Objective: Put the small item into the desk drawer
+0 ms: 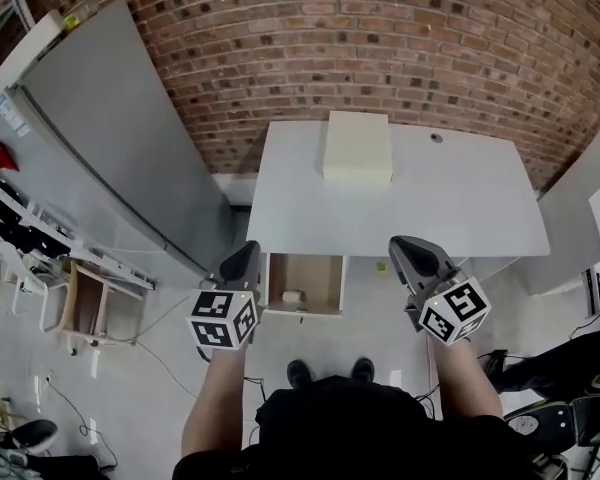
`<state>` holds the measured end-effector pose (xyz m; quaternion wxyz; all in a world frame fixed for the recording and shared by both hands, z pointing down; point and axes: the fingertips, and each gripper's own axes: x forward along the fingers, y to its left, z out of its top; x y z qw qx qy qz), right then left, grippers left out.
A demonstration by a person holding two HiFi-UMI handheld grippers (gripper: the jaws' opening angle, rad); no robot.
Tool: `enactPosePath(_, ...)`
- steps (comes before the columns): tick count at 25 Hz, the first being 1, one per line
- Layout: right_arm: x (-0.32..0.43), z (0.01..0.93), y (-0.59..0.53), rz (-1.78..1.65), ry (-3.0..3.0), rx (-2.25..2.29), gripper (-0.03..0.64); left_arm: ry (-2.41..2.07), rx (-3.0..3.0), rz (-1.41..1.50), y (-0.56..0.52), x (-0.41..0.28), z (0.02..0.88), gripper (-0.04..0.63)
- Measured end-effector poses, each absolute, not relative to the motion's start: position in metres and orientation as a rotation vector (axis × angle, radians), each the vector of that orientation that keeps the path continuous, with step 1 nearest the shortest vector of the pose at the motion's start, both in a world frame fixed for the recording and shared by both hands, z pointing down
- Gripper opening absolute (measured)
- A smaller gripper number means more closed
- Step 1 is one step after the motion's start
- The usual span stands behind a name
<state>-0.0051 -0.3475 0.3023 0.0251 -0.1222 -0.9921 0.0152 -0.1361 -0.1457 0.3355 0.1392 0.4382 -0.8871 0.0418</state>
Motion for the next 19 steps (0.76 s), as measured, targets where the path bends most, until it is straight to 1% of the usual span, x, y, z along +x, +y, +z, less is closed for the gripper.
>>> enactPosePath(19,-0.034,0.306,-0.333,0.096,-3.040,-0.406,0.012,-2.575,1.218,0.072,-0.120,-0.162,0.345,0.012)
